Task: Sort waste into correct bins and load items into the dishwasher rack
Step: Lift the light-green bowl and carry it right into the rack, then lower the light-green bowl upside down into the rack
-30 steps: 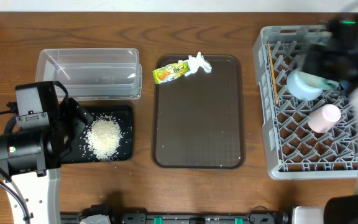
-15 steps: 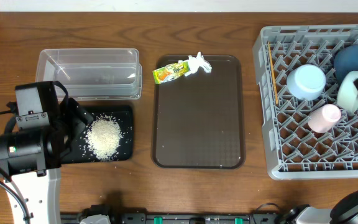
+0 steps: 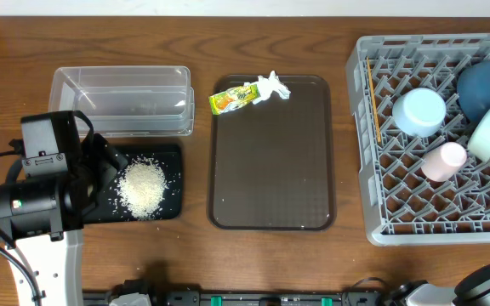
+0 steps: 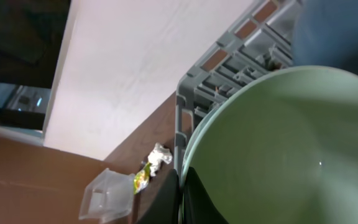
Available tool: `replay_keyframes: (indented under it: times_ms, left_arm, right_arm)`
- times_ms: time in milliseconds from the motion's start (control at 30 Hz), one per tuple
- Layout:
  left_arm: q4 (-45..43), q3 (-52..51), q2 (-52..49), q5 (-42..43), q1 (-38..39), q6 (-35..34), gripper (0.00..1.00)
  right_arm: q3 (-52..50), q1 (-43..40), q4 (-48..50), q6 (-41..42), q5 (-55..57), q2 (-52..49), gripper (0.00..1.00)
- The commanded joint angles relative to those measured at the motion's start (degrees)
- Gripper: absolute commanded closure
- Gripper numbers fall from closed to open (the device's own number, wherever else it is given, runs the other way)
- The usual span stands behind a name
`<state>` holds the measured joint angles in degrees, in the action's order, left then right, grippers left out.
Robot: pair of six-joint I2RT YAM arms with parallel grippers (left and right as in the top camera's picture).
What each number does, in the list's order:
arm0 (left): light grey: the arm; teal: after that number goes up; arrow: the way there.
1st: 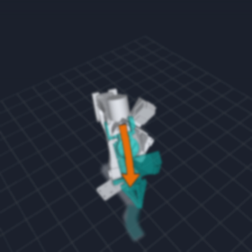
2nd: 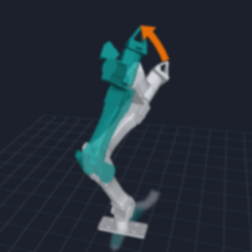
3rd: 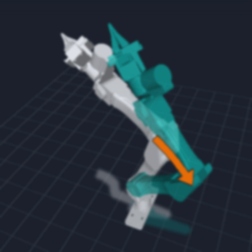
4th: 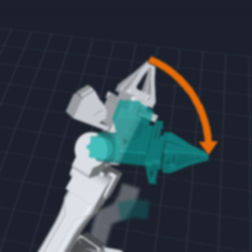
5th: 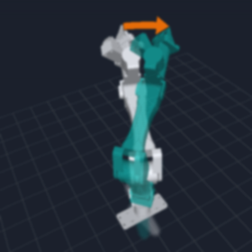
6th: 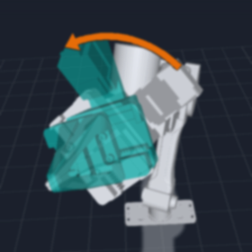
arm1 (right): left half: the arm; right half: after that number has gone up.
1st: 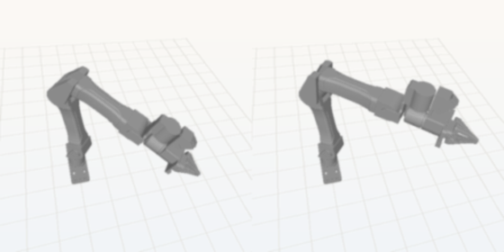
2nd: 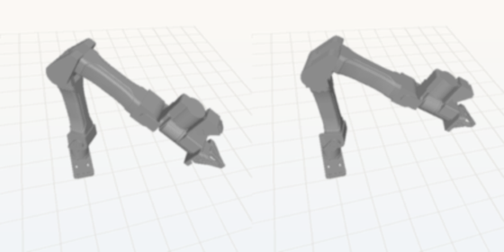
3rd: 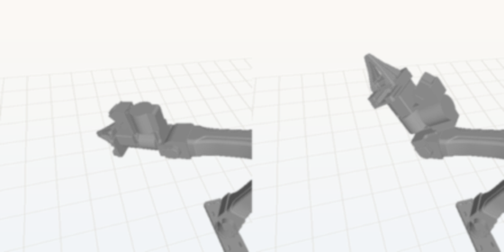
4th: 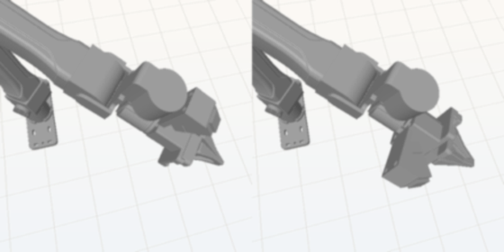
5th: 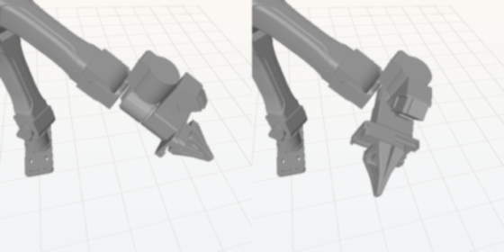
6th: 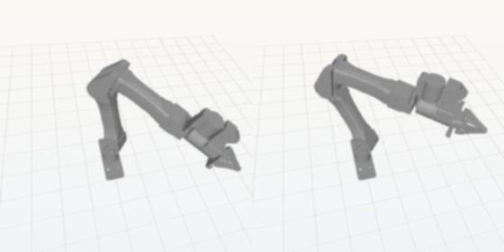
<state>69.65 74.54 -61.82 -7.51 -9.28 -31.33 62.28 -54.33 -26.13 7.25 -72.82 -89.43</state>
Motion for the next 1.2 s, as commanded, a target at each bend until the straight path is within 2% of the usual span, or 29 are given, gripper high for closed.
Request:
replay_keyframes:
  times_ms: [0, 300, 533, 733, 833, 933, 1100, 1167]
  left_arm:
    - [0.2, 0.7, 0.0, -0.5, -0.2, -0.3, 0.03]
    - [0.2, 0.7, 0.0, -0.5, -0.2, -0.3, 0.03]
    - [0.2, 0.7, 0.0, -0.5, -0.2, -0.3, 0.03]
    - [0.2, 0.7, 0.0, -0.5, -0.2, -0.3, 0.03]
    - [0.2, 0.7, 0.0, -0.5, -0.2, -0.3, 0.03]
    - [0.2, 0.7, 0.0, -0.5, -0.2, -0.3, 0.03]
    - [0.2, 0.7, 0.0, -0.5, -0.2, -0.3, 0.03]
    - [0.2, 0.7, 0.0, -0.5, -0.2, -0.3, 0.02]
  right_arm:
    - [-0.2, -0.3, 1.4, 2.9, -2.4, -2.3, 0.99]
    - [-0.2, -0.5, 0.9, 3.0, -2.6, -9.2, 0.99]
    - [-0.2, -2.6, -2.6, 4.1, 1.4, -7.1, 0.99]
    - [-0.2, -4.6, -6.6, 4.8, 7.5, -2.6, 0.94]
    - [-0.2, -4.9, -7.5, 6.1, 9.4, 0.2, 0.87]
    - [-0.2, -4.9, -8.4, 8.2, 11.7, 3.1, 0.76]
    - [-0.2, -4.9, -10.5, 11.6, 18.0, 8.9, 0.41]
    - [-0.2, -4.9, -10.9, 11.7, 19.5, 11.1, 0.43]
